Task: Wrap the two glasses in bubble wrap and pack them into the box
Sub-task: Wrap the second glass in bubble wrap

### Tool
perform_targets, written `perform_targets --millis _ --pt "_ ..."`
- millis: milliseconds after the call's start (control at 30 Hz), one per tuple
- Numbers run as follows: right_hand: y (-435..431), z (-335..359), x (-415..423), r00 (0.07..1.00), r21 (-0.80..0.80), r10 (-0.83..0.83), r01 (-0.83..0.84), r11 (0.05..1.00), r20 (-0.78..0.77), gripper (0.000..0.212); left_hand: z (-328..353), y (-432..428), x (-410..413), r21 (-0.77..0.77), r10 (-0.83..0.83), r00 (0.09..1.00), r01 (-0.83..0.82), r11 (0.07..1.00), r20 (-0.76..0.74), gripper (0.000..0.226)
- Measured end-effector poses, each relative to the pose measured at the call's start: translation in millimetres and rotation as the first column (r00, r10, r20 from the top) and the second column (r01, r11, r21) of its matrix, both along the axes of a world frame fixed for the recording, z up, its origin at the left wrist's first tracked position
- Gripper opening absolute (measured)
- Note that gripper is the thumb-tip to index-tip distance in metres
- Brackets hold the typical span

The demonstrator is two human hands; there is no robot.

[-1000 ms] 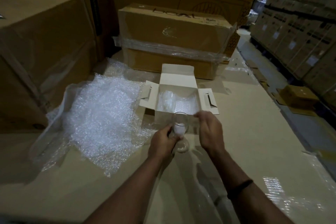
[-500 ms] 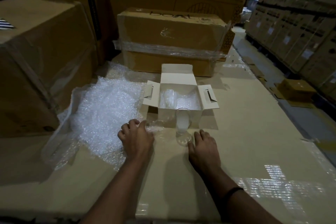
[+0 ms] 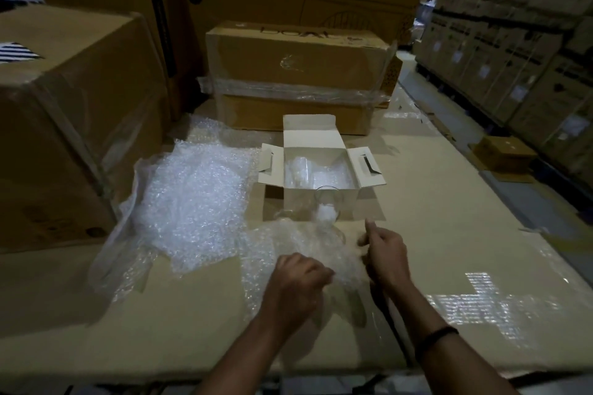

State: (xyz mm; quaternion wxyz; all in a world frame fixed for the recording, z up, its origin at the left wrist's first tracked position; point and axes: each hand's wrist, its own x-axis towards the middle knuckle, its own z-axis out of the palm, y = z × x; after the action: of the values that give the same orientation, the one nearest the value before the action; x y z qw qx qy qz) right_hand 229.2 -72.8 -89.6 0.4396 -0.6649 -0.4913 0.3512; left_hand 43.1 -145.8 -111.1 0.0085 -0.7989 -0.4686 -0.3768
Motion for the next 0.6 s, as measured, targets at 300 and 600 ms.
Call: perform_targets --millis 300,600 --pt "-15 36 46 0.956 -0.301 0.252 -0.199 0.932 0.149 0.016 -6 -6 51 -0.028 -0.201 0.979 0.2 0.979 -0.036 0.032" --pt "14 51 116 0.911 -0.157 0.099 -0.039 0.987 0.4 0.021 4 19 81 -0.487 -0.154 0.889 -0.085 0.869 -0.43 0.065"
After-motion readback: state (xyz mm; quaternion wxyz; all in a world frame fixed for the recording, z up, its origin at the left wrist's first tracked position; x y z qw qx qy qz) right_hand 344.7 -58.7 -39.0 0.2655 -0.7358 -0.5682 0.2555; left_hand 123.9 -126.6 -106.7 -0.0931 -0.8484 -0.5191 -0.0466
